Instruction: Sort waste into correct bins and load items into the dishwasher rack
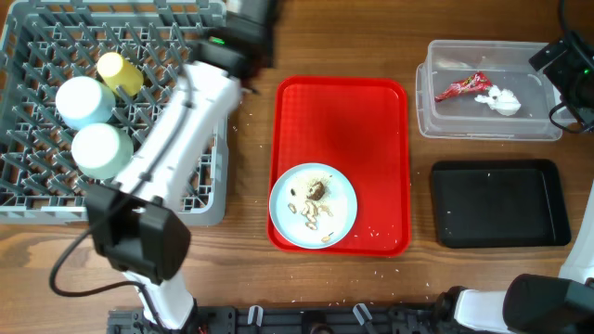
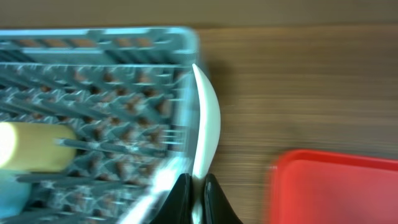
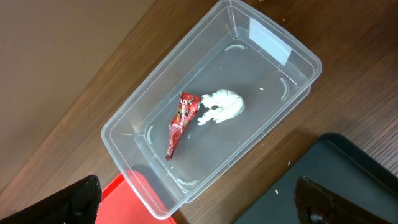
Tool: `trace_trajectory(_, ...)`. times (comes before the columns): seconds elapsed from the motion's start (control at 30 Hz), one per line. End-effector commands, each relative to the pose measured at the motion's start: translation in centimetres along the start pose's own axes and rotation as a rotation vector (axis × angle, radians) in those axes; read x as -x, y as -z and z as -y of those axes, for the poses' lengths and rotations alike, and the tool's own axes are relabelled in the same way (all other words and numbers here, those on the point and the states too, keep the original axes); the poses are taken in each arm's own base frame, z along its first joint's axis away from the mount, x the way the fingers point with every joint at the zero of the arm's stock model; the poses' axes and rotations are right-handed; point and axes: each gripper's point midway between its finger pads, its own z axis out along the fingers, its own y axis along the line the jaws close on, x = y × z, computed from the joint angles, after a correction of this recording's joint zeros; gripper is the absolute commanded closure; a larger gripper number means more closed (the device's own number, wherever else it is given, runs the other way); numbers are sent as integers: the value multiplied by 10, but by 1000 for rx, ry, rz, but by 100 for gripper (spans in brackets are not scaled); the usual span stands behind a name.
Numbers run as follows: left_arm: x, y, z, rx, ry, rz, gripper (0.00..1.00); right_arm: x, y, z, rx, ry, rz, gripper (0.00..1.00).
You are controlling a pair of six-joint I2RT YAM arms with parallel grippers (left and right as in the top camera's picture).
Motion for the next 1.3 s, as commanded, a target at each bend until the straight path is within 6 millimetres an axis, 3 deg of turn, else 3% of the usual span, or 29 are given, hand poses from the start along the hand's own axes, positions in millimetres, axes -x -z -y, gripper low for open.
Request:
trace_trajectory(0.0, -13, -32, -45, -248, -85, -104, 96, 1, -4, 3, -18, -7, 2, 0)
trace_trajectory(0.13, -25, -60, -119, -310, 27, -140, 96, 1, -4, 3, -18, -7, 2, 0)
trace_trajectory(0.17, -27, -62, -125, -364, 19, -131, 96, 1, -4, 3, -18, -7, 2, 0)
trace_trajectory(0.23, -26, -58, -121, -469, 27, -111, 96, 1, -4, 3, -18, -7, 2, 0)
trace_trajectory(0.33, -28, -58, -117, -476, 22, -118, 96, 1, -4, 3, -18, -7, 2, 0)
trace_trajectory(0.4, -30, -59, -113, -481, 19, -129, 74, 1, -4, 3, -18, -7, 2, 0)
trace_trajectory(0.47, -35, -67, -116, -455, 22, -147, 68, 1, -4, 3, -18, -7, 2, 0)
trace_trajectory(0.53, -41, -74, -120, -429, 23, -172, 55, 1, -4, 3, -18, -7, 1, 0)
trace_trajectory(0.63, -40, -73, -120, -421, 130, -190, 54, 1, -4, 3, -18, -7, 2, 0)
trace_trajectory(0.73, -25, -50, -115, -465, 158, -147, 55, 1, -4, 3, -18, -7, 2, 0)
trace_trajectory(0.83, 2, 15, -88, -678, 177, -54, 52, 1, -4, 3, -18, -7, 2, 0)
trace_trajectory(0.87, 3, 49, -66, -826, 182, -60, 43, 1, -4, 3, -18, -7, 2, 0)
trace_trajectory(0.93, -12, 73, -34, -944, 184, -146, 18, 1, -4, 3, -18, -7, 2, 0)
trace_trajectory(0.97, -28, 82, -9, -982, 168, -234, 4, 1, -4, 3, -18, -7, 2, 0)
trace_trajectory(1.1, -87, 122, 101, -1064, -74, -445, 0, 1, -4, 3, -18, -7, 2, 0)
trace_trajectory(1.13, -108, 126, 126, -995, -110, -507, 0, 1, -4, 3, -18, -7, 2, 0)
trace_trajectory(1.2, -134, 119, 151, -775, -55, -575, 0, 1, -4, 3, -18, -7, 2, 0)
trace_trajectory(1.23, -146, 103, 148, -454, 68, -543, 0, 1, -4, 3, -18, -7, 2, 0)
trace_trajectory(1.27, -152, 102, 148, -298, 140, -486, 0, 1, -4, 3, -18, -7, 2, 0)
